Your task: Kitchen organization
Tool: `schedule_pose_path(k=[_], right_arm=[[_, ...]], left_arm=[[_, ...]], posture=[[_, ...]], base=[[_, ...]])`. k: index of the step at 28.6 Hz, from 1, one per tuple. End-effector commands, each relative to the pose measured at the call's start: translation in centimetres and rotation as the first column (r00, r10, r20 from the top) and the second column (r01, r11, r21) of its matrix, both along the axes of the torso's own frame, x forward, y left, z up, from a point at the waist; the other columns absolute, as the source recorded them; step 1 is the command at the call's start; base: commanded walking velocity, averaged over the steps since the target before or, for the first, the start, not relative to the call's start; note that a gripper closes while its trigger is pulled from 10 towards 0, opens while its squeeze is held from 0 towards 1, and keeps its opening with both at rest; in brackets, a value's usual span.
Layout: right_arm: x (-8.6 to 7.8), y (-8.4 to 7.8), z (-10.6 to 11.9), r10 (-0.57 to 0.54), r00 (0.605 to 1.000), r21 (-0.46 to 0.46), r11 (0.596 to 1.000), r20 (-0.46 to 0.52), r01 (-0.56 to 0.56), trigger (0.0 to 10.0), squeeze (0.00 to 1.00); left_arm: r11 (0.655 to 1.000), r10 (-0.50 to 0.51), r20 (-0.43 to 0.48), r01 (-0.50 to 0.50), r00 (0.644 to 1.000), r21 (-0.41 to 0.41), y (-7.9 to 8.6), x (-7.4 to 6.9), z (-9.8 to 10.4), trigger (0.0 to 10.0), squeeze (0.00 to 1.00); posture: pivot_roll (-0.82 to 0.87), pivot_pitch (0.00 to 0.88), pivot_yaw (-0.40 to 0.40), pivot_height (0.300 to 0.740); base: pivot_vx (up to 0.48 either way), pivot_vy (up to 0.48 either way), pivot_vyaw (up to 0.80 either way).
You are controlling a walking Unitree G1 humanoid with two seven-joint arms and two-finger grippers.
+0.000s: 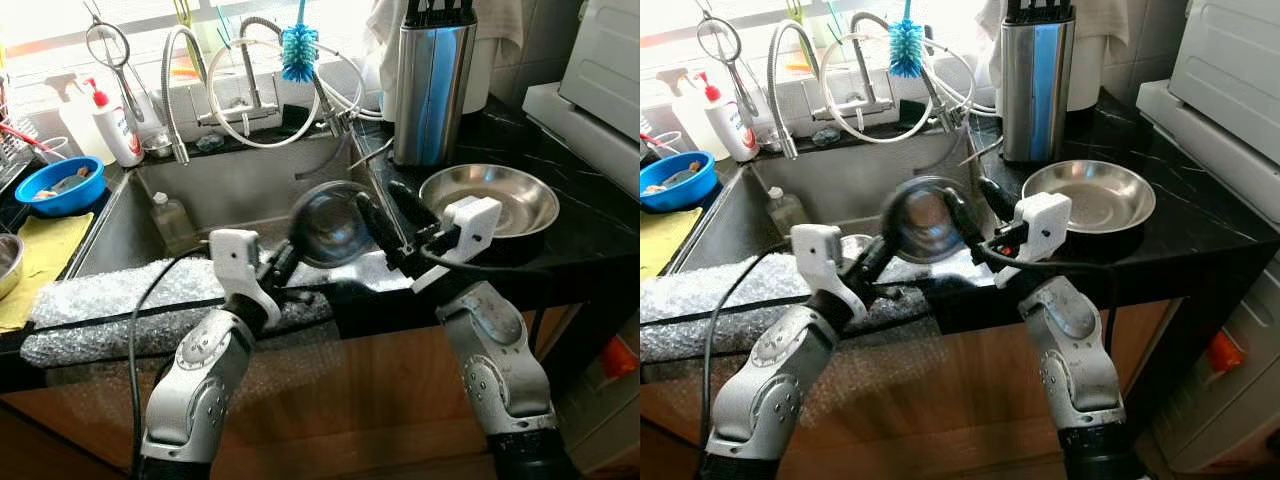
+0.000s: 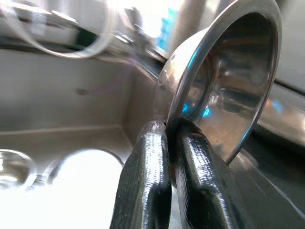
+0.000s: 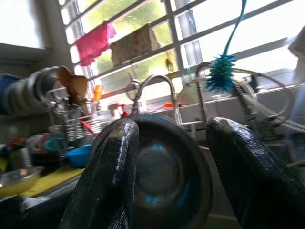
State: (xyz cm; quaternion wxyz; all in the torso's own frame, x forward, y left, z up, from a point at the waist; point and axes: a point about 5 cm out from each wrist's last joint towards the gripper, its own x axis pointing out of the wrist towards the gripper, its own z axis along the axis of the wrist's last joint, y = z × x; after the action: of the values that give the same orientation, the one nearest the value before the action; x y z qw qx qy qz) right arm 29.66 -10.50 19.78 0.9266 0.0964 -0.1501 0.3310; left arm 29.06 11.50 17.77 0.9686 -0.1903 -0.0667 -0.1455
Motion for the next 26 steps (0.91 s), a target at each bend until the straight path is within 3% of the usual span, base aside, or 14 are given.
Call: schedule_pose_path(k=[1, 3, 5, 9, 15, 17, 26], right_arm=[[-0.8, 1.1, 0.4, 0.091, 0.996, 0.014, 0.996, -0.001, -0.091, 10.0, 0.0], [-0.9, 1.2, 0.3, 0.104, 0.995, 0.012, 0.995, -0.004, -0.103, 10.0, 0.0], [-1.4, 1.7, 0.0, 0.145, 0.989, 0.001, 0.989, -0.015, -0.145, 10.0, 0.0], [-1.3, 1.6, 0.0, 0.114, 0.993, 0.009, 0.993, -0.026, -0.114, 10.0, 0.0], [-0.6, 0.7, -0.2, -0.012, 1.0, -0.038, 0.999, -0.018, 0.012, 10.0, 0.0], [-0.2, 0.1, -0.6, -0.093, 0.996, -0.109, 0.99, 0.008, 0.094, 10.0, 0.0], [-0.9, -1.8, -2.3, -0.282, 0.959, -0.157, 0.946, 0.034, 0.284, 10.0, 0.0]], left_arm=[[0.991, 0.129, 0.031, -0.128, 0.991, -0.031, 1.6, 0.5, 0.8, 10.0, 0.0], [0.989, 0.146, 0.033, -0.144, 0.989, -0.042, 1.7, 0.6, 0.9, 10.0, 0.0], [0.969, 0.239, 0.049, -0.236, 0.97, -0.074, 2.6, 0.8, 1.3, 10.0, 0.0], [0.94, 0.338, 0.062, -0.335, 0.939, -0.061, 3.7, 1.0, 1.5, 10.0, 0.0], [0.928, 0.373, 0.078, -0.373, 0.924, -0.021, 4.3, 1.3, 1.4, 10.0, 0.0], [0.917, 0.392, 0.095, -0.397, 0.915, 0.032, 4.8, 1.4, 1.2, 10.0, 0.0], [0.885, 0.453, 0.106, -0.461, 0.885, 0.071, 7.2, 1.2, 0.6, 10.0, 0.0]], posture=[[-0.09, 0.0, 0.133, 0.74], [-0.09, 0.0, 0.133, 0.74], [-0.09, 0.0, 0.133, 0.74], [-0.09, 0.0, 0.135, 0.74], [-0.09, 0.0, 0.137, 0.74], [-0.09, 0.0, 0.139, 0.74], [-0.1, 0.0, 0.146, 0.74]], base=[[0.0, 0.0, 0.0], [0.0, 0.0, 0.0], [0.0, 0.0, 0.0], [0.0, 0.0, 0.0], [0.0, 0.0, 0.0], [0.0, 0.0, 0.0], [0.0, 0.0, 0.0]])
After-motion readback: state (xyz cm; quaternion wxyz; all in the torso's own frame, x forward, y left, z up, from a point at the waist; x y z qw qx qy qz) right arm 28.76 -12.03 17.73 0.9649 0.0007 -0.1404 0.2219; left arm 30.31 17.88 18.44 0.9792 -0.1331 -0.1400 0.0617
